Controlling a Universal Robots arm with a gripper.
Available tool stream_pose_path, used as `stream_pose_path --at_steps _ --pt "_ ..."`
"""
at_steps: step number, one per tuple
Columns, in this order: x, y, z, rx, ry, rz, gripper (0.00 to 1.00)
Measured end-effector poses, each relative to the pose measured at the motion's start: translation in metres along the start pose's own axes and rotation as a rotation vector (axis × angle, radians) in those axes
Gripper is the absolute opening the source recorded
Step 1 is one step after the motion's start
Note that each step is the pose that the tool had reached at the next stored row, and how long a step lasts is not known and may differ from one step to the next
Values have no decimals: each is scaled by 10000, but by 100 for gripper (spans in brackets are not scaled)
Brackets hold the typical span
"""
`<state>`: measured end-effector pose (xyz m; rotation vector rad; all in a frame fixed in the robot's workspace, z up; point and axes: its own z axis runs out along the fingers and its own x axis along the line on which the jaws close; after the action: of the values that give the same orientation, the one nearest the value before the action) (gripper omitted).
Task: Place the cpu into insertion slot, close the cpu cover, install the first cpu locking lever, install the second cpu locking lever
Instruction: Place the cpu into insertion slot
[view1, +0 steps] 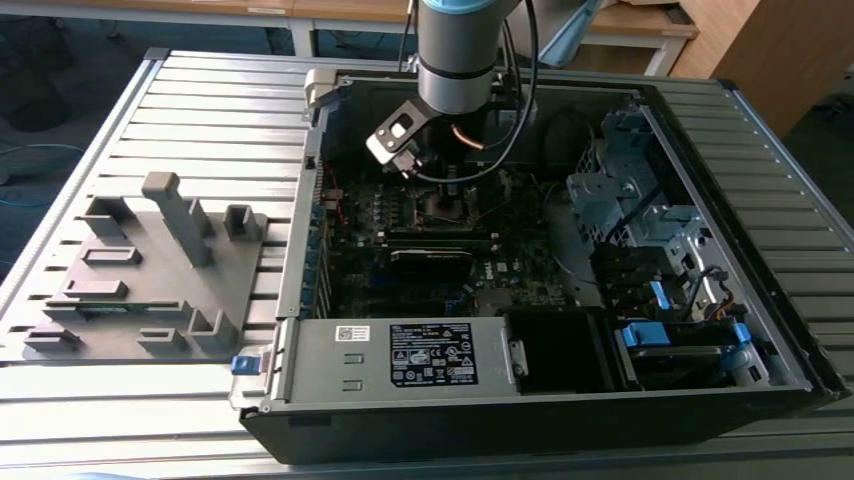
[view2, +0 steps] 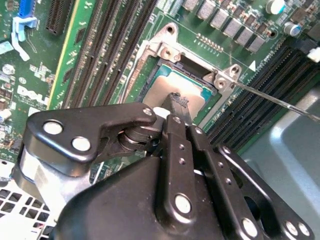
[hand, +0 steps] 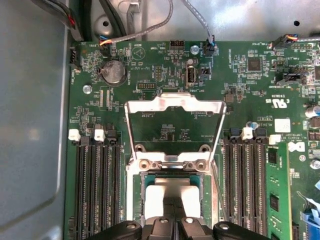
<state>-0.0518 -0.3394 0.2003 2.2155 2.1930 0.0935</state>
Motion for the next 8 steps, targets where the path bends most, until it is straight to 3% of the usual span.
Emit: stream_pose_path --at_steps 5,8 --pt "-2 4 -118 17 -28 -1 11" --pt "-1 6 -148 16 -26 -2 11"
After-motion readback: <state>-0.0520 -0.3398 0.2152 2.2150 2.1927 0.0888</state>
